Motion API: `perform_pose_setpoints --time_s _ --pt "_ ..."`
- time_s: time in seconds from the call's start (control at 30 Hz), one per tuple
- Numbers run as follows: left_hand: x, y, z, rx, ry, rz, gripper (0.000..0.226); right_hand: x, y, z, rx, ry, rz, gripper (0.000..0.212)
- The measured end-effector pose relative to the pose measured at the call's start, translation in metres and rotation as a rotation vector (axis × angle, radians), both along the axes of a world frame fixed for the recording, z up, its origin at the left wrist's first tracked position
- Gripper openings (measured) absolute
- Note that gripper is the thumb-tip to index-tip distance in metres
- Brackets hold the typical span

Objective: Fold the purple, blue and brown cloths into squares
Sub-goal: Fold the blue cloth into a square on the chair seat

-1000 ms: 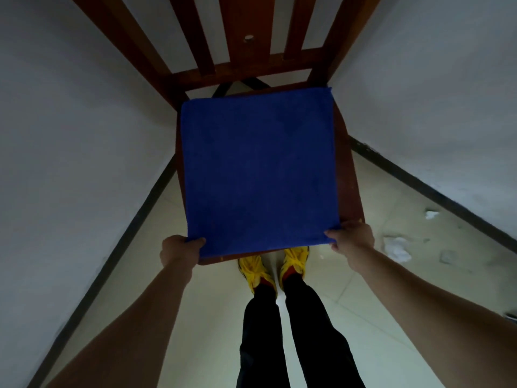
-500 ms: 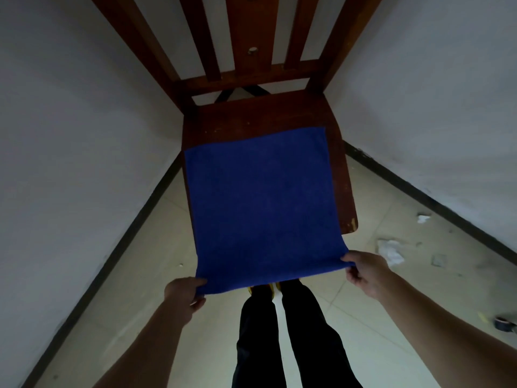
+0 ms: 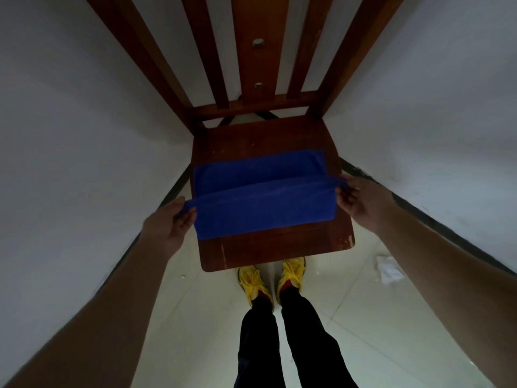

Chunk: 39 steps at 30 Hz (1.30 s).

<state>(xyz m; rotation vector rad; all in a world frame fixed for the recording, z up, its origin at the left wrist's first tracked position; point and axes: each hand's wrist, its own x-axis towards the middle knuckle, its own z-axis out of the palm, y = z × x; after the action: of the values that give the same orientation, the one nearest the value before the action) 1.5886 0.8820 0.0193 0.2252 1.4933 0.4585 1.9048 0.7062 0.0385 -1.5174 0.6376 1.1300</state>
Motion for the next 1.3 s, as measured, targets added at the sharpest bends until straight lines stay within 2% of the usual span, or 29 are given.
perform_pose_setpoints --time_s 0.1,0.3,0.43,0.5,0.57,0.6,0.67,0.7,0.73,0.8,0.87,0.97,1.07,1.13,1.17,1.23,1.3 --pt "0.011 0.022 -0.003 0.001 0.011 0.007 0.004 0.013 0.018 -0.005 0.037 -0.013 0.056 0.033" --pt "0.032 0.052 -0.018 -0.034 0.032 0.042 0.016 0.025 0.047 -0.031 -0.072 -0.094 0.138 0.007" --pt "0.048 0.067 -0.033 -0.059 0.056 0.017 0.015 0.031 0.063 -0.051 -0.145 -0.117 0.208 0.004" --pt "0.058 0.071 -0.037 -0.033 0.075 -0.012 0.016 0.031 0.071 -0.056 -0.17 -0.154 0.279 0.008" --pt "0.068 0.072 -0.042 0.067 0.165 -0.097 0.031 0.03 0.078 -0.059 -0.213 -0.322 0.45 0.023" --pt "0.071 0.07 -0.043 0.155 0.271 -0.202 0.04 0.029 0.08 -0.059 -0.277 -0.49 0.624 0.03" --pt "0.076 0.058 -0.045 0.407 0.611 -0.591 0.043 0.026 0.083 -0.059 -0.389 -0.892 1.048 0.041" --pt "0.076 0.047 -0.045 0.554 0.739 -0.785 0.041 0.021 0.084 -0.059 -0.353 -1.049 1.224 0.046" --pt "0.076 0.035 -0.047 0.685 0.788 -0.944 0.04 0.016 0.087 -0.06 -0.288 -1.131 1.379 0.05" --pt "0.073 0.009 -0.054 0.813 0.796 -1.222 0.045 0.007 0.093 -0.07 -0.226 -1.158 1.716 0.058" --pt "0.066 -0.012 -0.066 0.786 0.863 -1.509 0.056 0.003 0.093 -0.085 -0.299 -1.078 1.991 0.065" --pt "0.056 -0.017 -0.079 0.745 0.926 -1.721 0.071 0.013 0.081 -0.097 -0.369 -1.036 2.074 0.073" --pt "0.056 0.0 -0.082 0.8 0.877 -1.787 0.071 0.022 0.075 -0.096 -0.37 -1.158 2.03 0.072" --pt "0.057 0.005 -0.077 0.812 0.899 -1.802 0.068 0.028 0.075 -0.092 -0.403 -1.169 1.945 0.07" --pt "0.058 0.003 -0.074 0.827 0.933 -1.737 0.063 0.03 0.073 -0.091 -0.432 -1.131 1.902 0.07" --pt "0.06 -0.009 -0.063 0.797 1.012 -1.456 0.043 0.033 0.064 -0.089 -0.501 -1.021 1.857 0.07" --pt "0.058 -0.024 -0.063 0.553 1.028 -1.201 0.024 0.034 0.051 -0.089 -0.55 -0.909 1.801 0.067"
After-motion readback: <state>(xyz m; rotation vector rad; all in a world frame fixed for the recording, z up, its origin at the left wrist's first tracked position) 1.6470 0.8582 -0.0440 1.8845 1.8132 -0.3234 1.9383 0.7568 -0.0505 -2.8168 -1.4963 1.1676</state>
